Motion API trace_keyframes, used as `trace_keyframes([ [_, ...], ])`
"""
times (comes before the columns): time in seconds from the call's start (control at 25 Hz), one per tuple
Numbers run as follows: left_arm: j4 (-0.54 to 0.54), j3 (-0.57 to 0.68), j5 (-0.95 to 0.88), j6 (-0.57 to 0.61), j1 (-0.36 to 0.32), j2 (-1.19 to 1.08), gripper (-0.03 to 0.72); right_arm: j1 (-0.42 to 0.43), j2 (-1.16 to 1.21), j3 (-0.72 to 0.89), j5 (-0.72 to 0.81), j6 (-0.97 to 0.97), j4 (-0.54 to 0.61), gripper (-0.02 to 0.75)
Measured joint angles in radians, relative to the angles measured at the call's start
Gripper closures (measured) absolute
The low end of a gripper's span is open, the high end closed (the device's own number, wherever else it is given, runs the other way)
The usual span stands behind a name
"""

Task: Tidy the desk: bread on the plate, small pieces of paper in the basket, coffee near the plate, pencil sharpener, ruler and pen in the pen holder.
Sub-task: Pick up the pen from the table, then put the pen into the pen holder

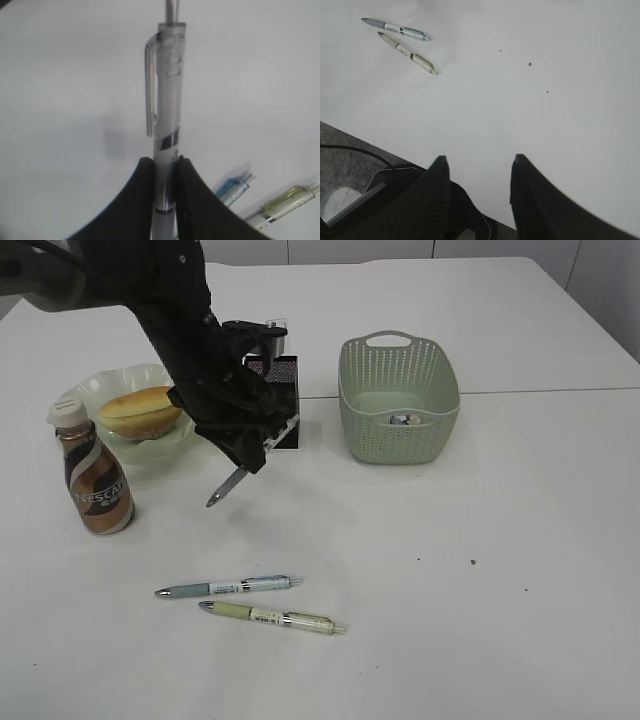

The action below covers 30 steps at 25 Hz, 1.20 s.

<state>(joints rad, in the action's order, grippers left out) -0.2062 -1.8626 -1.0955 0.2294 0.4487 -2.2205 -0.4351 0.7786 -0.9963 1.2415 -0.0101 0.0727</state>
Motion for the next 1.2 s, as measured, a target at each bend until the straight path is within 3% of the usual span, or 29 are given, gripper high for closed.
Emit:
trace_keyframes([
  [0.16,-0.013,0.138,0.161,0.000,0.000,0.091,0.623,0.000,0.000,0.000,0.000,0.000,0.000,0.439],
  [0.44,-0.028,0.460,0.664,-0.001,0.000,0.225,0.623,0.000,0.000,0.000,0.000,0.000,0.000,0.439],
  [1.2,-0.075,0.485,1.542,-0.034,0.000,0.190,0.623,0.000,0.000,0.000,0.000,0.000,-0.038,0.439],
])
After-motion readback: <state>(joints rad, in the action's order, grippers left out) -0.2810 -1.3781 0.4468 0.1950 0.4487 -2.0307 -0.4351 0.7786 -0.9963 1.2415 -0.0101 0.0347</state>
